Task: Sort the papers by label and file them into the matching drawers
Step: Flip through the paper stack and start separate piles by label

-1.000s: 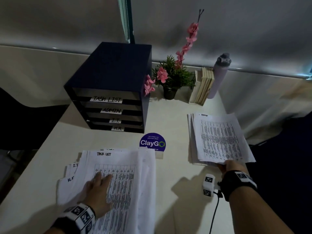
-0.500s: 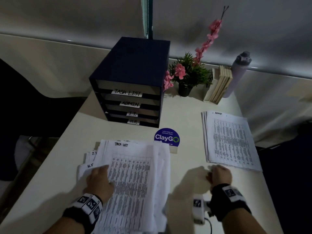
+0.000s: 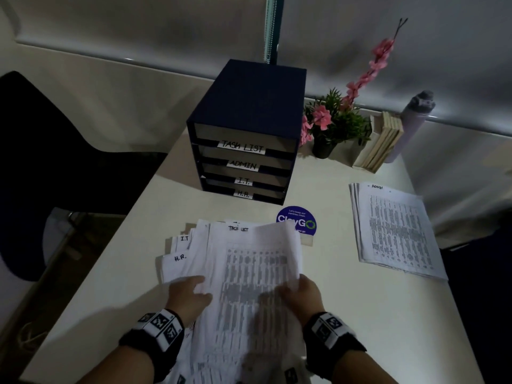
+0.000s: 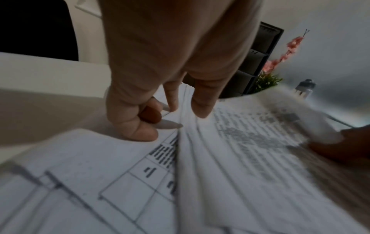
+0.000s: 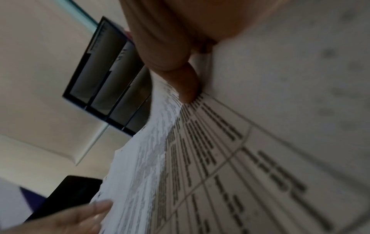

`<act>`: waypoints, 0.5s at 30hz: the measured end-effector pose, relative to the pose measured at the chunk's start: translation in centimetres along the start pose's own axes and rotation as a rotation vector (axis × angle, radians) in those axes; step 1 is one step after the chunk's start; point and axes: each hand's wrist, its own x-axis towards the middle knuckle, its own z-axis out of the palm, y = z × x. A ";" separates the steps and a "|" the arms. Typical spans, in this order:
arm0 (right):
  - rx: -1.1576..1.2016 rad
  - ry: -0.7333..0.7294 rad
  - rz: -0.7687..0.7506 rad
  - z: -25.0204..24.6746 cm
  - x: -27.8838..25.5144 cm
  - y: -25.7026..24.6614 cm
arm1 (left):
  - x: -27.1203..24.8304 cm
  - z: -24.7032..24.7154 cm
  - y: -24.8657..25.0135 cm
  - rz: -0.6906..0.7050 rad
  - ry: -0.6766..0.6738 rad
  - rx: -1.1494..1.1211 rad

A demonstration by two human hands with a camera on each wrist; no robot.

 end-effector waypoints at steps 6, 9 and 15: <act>0.275 0.057 0.166 -1.8 0.8 3.6 | 0.1 -1.3 -0.7 -0.033 0.085 -0.036; 0.550 0.052 0.226 -2.5 -0.3 4.1 | 0.2 -1.2 -0.4 0.020 0.096 -0.009; 0.712 0.000 0.196 -1.9 -1.5 3.6 | -0.8 -0.2 0.6 0.163 0.094 -0.140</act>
